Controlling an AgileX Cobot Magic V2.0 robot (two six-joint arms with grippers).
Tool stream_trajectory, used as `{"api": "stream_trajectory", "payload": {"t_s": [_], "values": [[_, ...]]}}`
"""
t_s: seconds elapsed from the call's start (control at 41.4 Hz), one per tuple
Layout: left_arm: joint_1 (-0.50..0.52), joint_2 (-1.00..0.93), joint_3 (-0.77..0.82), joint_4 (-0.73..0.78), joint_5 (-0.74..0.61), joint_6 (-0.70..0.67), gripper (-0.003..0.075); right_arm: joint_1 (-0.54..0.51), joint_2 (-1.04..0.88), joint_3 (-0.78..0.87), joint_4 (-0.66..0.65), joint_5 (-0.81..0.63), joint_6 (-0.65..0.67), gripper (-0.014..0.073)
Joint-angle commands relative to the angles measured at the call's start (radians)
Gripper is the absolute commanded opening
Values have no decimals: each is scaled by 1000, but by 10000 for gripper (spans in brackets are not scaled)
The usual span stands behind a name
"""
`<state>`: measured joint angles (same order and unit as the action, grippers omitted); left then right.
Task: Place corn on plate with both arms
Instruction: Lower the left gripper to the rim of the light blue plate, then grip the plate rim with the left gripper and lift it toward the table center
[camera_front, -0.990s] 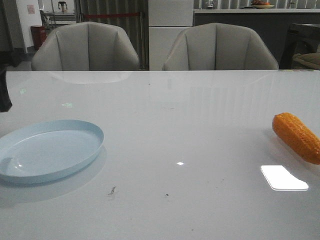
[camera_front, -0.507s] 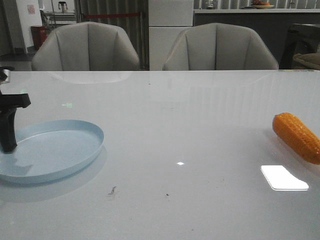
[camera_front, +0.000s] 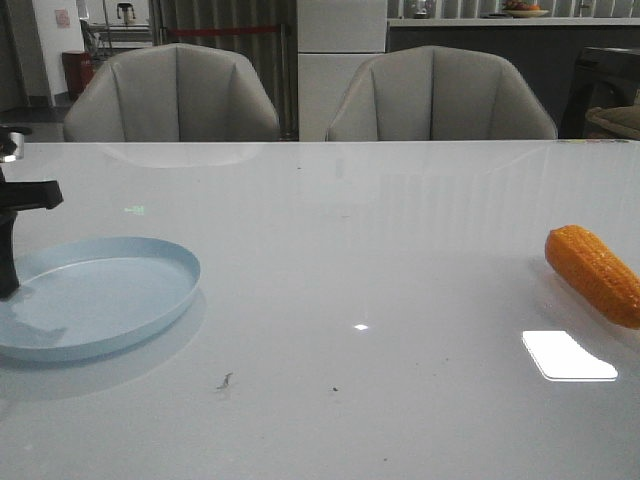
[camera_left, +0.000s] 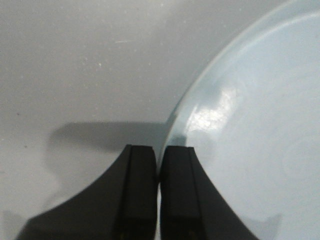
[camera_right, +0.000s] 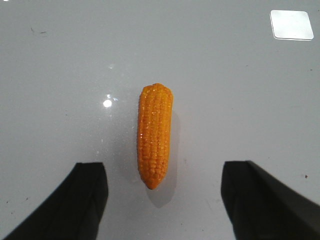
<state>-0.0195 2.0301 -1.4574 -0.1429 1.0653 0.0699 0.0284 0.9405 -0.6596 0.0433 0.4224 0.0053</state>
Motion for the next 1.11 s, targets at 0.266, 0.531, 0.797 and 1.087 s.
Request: {"api": "stream_trajectory", "payload": {"t_s": [0.266,0.531,0.797,1.087], "values": [[-2,-51,-367,-125,197,10,89,-2,-8,-37,4,-55,-5,579],[-63,-53,-466,-320,197,10,89,-2,-8,-37,4,-45,-5,579],[-216,-53,-466,-314,151,10,89,-2,-8,-37,4,-44,-5,579],[-314,2,-463,-238,153,-11,89,-2,-8,-37,4,-43,-5,579]]}}
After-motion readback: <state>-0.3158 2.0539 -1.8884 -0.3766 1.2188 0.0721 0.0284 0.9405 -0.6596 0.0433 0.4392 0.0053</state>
